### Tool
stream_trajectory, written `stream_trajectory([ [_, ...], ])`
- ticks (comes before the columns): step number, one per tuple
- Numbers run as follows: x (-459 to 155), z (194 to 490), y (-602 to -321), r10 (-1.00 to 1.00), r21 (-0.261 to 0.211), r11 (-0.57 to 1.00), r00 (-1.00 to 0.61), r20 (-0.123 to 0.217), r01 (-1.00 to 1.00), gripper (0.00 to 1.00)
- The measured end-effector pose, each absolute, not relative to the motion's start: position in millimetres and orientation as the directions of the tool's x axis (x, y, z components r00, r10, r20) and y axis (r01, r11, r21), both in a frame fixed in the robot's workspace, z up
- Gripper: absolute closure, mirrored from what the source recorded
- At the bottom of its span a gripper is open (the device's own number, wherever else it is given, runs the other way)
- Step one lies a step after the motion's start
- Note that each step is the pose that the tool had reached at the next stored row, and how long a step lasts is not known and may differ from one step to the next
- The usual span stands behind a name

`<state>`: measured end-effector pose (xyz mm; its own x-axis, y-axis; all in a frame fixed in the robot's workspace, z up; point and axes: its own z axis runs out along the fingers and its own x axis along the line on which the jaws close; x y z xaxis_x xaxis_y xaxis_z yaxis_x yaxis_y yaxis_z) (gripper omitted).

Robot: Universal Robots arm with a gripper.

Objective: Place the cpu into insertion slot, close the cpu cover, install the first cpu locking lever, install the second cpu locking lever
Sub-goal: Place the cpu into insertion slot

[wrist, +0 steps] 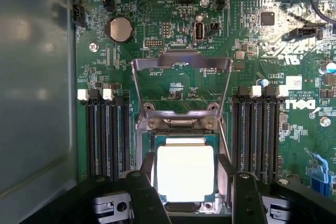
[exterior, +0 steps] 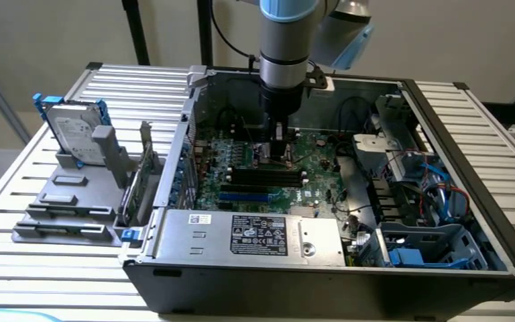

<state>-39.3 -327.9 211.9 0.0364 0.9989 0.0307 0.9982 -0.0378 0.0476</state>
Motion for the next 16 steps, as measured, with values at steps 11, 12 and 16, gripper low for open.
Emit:
stream_trajectory([
  [11, -40.5, 203.6, -324.2, 0.999, 0.046, -0.049, 0.048, 0.017, 0.998, 0.45],
  [12, -40.5, 203.0, -324.0, 0.999, 0.046, -0.050, 0.049, 0.014, 0.998, 0.45],
  [16, -40.6, 201.4, -322.7, 0.999, 0.046, -0.051, 0.051, 0.004, 0.998, 0.45],
])
